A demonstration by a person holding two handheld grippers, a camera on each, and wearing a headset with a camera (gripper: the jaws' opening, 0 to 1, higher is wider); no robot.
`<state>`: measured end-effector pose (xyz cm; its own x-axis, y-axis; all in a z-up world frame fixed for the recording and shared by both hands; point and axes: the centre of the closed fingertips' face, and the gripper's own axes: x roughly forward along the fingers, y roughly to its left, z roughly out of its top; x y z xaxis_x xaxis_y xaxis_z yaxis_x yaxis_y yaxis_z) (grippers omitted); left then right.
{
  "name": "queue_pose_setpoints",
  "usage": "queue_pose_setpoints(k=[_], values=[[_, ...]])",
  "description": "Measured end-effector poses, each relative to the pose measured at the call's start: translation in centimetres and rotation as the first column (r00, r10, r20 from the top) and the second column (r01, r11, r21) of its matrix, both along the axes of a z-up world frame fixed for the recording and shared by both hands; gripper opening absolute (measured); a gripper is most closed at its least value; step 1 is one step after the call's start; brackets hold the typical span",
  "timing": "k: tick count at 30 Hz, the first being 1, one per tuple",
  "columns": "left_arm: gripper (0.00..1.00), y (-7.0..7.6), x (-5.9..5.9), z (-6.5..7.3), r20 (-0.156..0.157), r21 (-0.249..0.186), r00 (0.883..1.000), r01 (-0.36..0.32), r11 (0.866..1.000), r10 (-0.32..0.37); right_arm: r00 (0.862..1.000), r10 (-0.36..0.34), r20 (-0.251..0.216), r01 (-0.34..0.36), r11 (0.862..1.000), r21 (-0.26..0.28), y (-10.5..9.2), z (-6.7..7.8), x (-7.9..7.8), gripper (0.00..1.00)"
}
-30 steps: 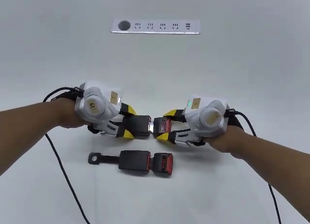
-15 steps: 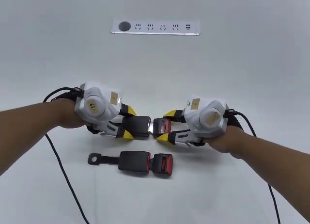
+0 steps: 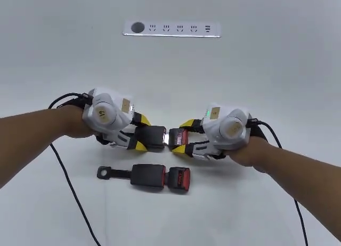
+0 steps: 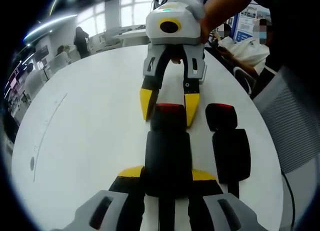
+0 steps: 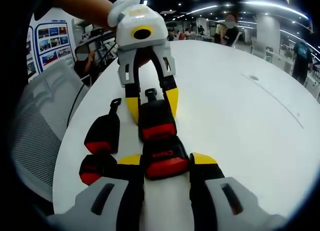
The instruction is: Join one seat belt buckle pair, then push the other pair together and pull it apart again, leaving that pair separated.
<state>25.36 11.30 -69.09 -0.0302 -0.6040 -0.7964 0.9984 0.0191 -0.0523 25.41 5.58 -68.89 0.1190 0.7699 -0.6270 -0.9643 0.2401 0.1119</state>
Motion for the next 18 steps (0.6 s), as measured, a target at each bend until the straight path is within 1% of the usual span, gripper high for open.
queue_pose_setpoints(k=[18], values=[[0.33, -0.11, -0.09, 0.11, -0.002, 0.010, 1.000, -0.001, 1.000, 0.001, 1.000, 0.018, 0.008, -0.018, 1.000, -0.006, -0.01, -0.11, 0.04, 0.34]])
